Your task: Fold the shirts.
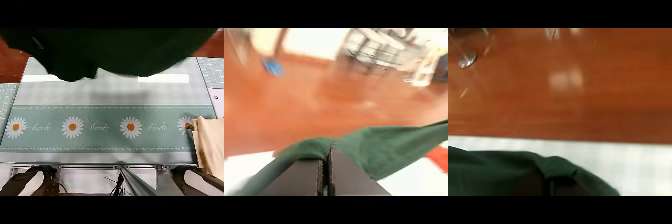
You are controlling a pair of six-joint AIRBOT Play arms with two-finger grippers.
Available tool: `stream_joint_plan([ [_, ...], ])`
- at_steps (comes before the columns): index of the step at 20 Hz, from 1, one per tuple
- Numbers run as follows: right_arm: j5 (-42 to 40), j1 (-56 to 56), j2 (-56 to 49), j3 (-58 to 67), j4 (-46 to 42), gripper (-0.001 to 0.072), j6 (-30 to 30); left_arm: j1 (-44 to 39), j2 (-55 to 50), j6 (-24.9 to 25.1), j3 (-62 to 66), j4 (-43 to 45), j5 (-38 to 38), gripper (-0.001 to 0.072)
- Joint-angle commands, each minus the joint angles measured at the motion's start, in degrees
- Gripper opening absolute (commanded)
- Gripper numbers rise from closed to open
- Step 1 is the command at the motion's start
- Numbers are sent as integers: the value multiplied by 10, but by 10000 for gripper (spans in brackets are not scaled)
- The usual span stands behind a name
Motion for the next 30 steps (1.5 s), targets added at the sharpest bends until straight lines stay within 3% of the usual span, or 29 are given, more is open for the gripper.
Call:
stream_joint_plan([
  [1, 17, 0, 140, 31, -64, 24, 5, 2, 55, -51, 126, 187, -44, 28],
  [9, 104, 0, 324, 19, -188, 24, 50, 2, 228, -69, 119, 394, -172, 28],
  [11, 121, 0, 349, -26, -200, 24, 56, 2, 252, -133, 87, 440, -178, 28],
  [12, 134, 0, 358, -58, -201, 24, 60, 2, 260, -135, 61, 451, -179, 28],
  [14, 132, 0, 371, -145, -190, 24, 61, 2, 264, -144, -10, 453, -186, 28],
  [18, 50, 0, 359, -359, -110, 24, 25, 2, 230, -137, -213, 327, -143, 28],
  [22, -100, 1, 245, -519, -48, 24, -56, -13, 104, -133, -321, 310, -16, 28],
  [26, -192, 1, 38, -520, 63, 24, -132, -69, -85, -131, -310, 303, 109, 29],
  [28, -247, 1, -68, -497, 76, 24, -129, -86, -169, -174, -281, 282, 171, 29],
  [30, -251, 6, -175, -435, 113, 24, -130, -92, -254, -181, -229, 238, 213, 29],
])
